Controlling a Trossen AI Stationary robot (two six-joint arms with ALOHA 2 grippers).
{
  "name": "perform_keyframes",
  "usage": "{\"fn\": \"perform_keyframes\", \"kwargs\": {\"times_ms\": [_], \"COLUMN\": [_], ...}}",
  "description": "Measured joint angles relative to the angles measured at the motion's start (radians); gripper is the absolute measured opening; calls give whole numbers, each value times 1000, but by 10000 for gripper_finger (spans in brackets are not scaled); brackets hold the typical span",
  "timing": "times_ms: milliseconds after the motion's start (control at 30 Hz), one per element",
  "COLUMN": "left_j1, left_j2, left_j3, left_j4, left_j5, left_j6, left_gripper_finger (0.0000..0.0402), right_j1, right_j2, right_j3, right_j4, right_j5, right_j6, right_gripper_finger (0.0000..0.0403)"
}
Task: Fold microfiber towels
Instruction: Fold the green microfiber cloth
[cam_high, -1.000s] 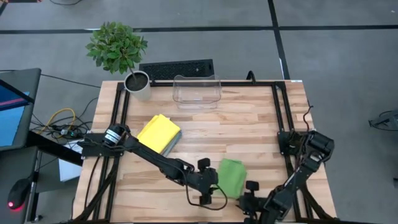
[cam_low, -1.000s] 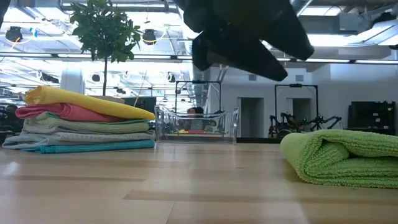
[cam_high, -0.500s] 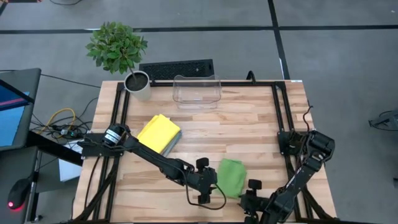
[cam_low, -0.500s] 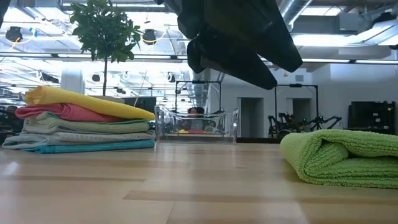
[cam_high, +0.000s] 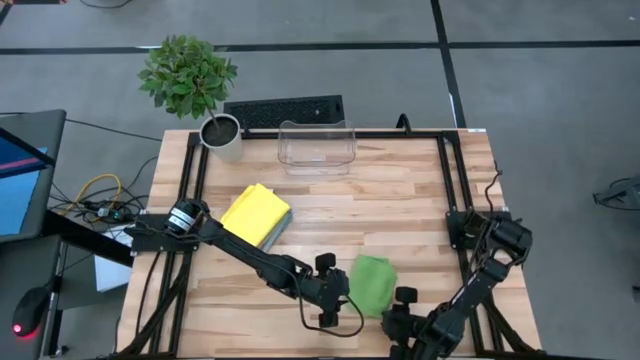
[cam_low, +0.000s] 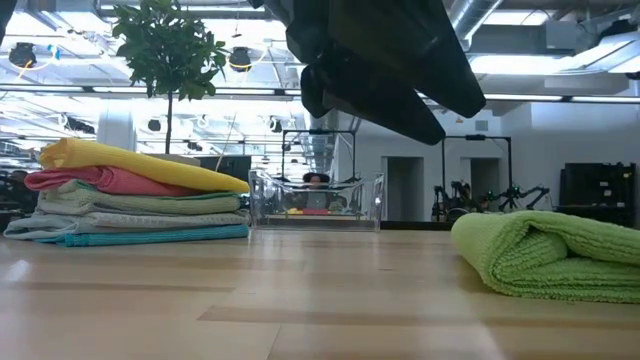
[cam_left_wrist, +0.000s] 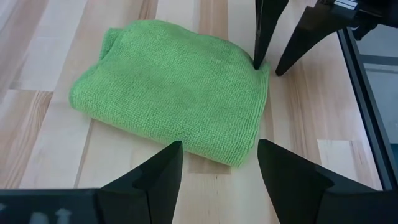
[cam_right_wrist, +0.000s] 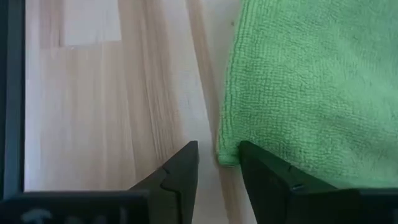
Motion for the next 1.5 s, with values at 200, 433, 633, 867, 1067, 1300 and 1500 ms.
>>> {"fn": "perform_keyframes", "kwargs": {"times_ms": [200,433,633,867,1067,1300,1500], "left_j1": [0,0,0,0,-5,-1,93], "left_j2": [0,0,0,1,1,1,1], "left_j3": [0,0,0,0,0,0,-1], "left_j4": [0,0,-29,-49,-71,-86,94], "left_j5": [0,-19,-19,-19,-23,-128,19], "left_j6": [0,0,-4,-26,-45,30,194], "left_gripper_finger": [201,201,201,201,201,201,201], "right_j1": [-6,-35,-64,-62,-44,-25,-19], "right_j2": [-1,0,0,5,8,8,8], "right_j3": [34,167,271,233,101,92,87], "right_j4": [-105,-425,-635,-561,-336,-248,-251], "right_j5": [-3,55,188,337,201,171,170], "right_j6": [21,17,-6,-20,-23,-54,21], "right_gripper_finger": [43,14,18,6,16,10,17]}}
